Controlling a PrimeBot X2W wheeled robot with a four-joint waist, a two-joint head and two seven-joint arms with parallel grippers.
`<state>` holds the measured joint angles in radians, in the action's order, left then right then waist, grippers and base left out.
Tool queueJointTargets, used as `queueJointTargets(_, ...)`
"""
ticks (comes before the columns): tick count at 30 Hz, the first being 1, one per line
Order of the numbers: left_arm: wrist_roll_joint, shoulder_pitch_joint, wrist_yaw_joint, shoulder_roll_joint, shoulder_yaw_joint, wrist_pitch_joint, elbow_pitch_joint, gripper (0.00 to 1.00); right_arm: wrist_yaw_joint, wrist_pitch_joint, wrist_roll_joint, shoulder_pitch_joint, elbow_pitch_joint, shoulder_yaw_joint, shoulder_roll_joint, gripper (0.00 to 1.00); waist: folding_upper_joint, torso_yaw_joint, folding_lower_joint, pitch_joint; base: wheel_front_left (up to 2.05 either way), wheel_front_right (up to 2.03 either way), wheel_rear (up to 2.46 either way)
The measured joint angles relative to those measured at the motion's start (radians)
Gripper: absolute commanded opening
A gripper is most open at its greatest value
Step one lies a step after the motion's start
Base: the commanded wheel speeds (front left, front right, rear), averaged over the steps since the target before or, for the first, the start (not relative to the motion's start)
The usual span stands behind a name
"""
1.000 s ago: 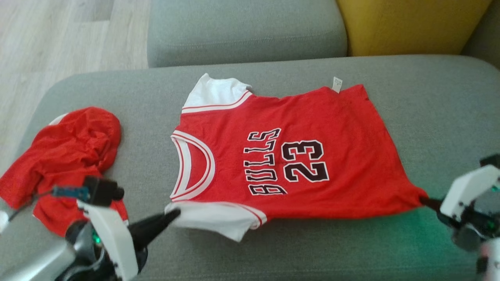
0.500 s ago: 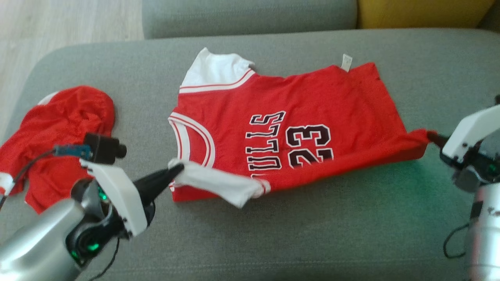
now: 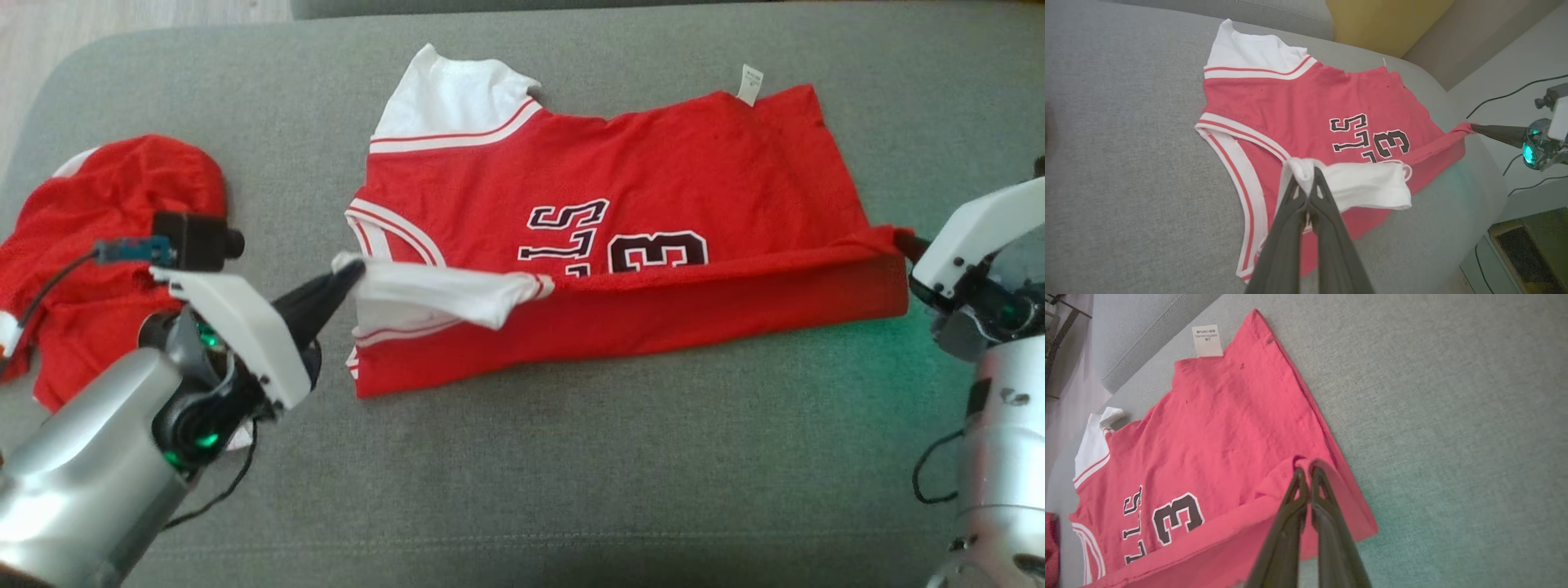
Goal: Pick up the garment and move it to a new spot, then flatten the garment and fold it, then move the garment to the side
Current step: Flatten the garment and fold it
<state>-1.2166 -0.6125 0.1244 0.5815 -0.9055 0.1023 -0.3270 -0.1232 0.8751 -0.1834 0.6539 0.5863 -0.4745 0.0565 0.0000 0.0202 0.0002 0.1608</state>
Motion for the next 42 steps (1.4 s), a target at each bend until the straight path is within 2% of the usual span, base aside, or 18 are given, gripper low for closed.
queueJointTargets(1,0.001,-0.009,0.0,-0.01,0.0,-0.01,-0.018,0.0,0.0,-0.021,0.01,0.005,0.007,-0.007,-0.001,0.76,0.0,0.0,0.0,0.004,0.0,0.0,0.0)
queueJointTargets(2,0.001,-0.018,0.0,-0.022,0.002,-0.022,-0.041,0.04,0.0,-0.034,0.012,0.014,0.02,-0.016,-0.002,1.0,0.0,0.0,0.0,0.008,0.0,0.0,0.0)
queueJointTargets(3,0.005,-0.028,-0.002,-0.035,0.005,-0.038,-0.069,1.0,0.0,-0.053,0.012,0.021,0.03,-0.02,-0.002,1.0,0.0,0.001,0.0,0.011,0.0,0.0,0.0)
queueJointTargets(6,0.009,-0.051,-0.028,-0.087,0.041,-0.105,-0.154,1.0,0.0,-0.133,0.012,0.044,0.058,-0.033,-0.003,1.0,0.0,0.0,0.0,0.015,0.0,0.0,0.0)
queueJointTargets(13,-0.007,-0.068,-0.046,-0.185,0.126,-0.289,-0.269,1.0,0.0,-0.392,-0.046,0.064,0.079,-0.008,-0.002,1.0,0.0,0.004,-0.0002,-0.004,0.0,0.0,0.0)
queueJointTargets(18,-0.021,-0.053,-0.054,-0.23,0.221,-0.344,-0.286,1.0,0.0,-0.556,-0.152,0.007,0.023,0.155,0.009,1.0,0.0,0.008,-0.0002,-0.031,0.0,0.0,0.0)
queueJointTargets(21,-0.047,0.003,-0.044,-0.267,0.315,-0.352,-0.252,1.0,0.0,-0.682,-0.201,-0.083,-0.039,0.278,0.059,1.0,0.0,0.01,-0.0002,-0.055,0.0,0.0,0.0)
queueJointTargets(23,0.019,0.053,-0.045,-0.283,0.381,-0.352,-0.223,1.0,0.0,-0.759,-0.24,-0.143,-0.065,0.32,0.095,1.0,0.0,0.013,-0.0002,-0.072,0.0,0.0,0.0)
queueJointTargets(24,0.019,0.053,-0.045,-0.283,0.381,-0.352,-0.223,1.0,0.0,-0.759,-0.24,-0.143,-0.065,0.32,0.095,1.0,0.0,0.013,-0.0002,-0.072,0.0,0.0,0.0)
queueJointTargets(26,0.098,0.108,-0.046,-0.301,0.457,-0.352,-0.186,1.0,0.0,-0.834,-0.243,-0.203,-0.096,0.383,0.136,1.0,0.0,0.016,-0.0002,-0.09,0.0,0.0,0.0)
queueJointTargets(30,0.253,0.229,-0.056,-0.367,0.555,-0.352,-0.102,1.0,0.0,-0.967,-0.248,-0.291,-0.14,0.45,0.152,1.0,0.0,0.017,-0.0002,-0.127,0.0,0.0,0.0)
queueJointTargets(34,0.394,0.342,-0.068,-0.429,0.6,-0.352,-0.054,1.0,0.0,-1.06,-0.224,-0.37,-0.166,0.456,0.152,1.0,0.0,0.012,-0.0002,-0.156,0.0,0.0,0.0)
queueJointTargets(37,0.472,0.411,-0.079,-0.456,0.604,-0.352,-0.058,1.0,0.0,-1.093,-0.184,-0.431,-0.185,0.447,0.126,1.0,0.0,-0.002,-0.0002,-0.166,0.0,0.0,0.0)
queueJointTargets(42,0.531,0.464,-0.089,-0.475,0.635,-0.352,-0.104,1.0,0.0,-1.114,-0.079,-0.494,-0.206,0.449,0.067,1.0,0.0,-0.039,-0.0002,-0.162,0.0,0.0,0.0)
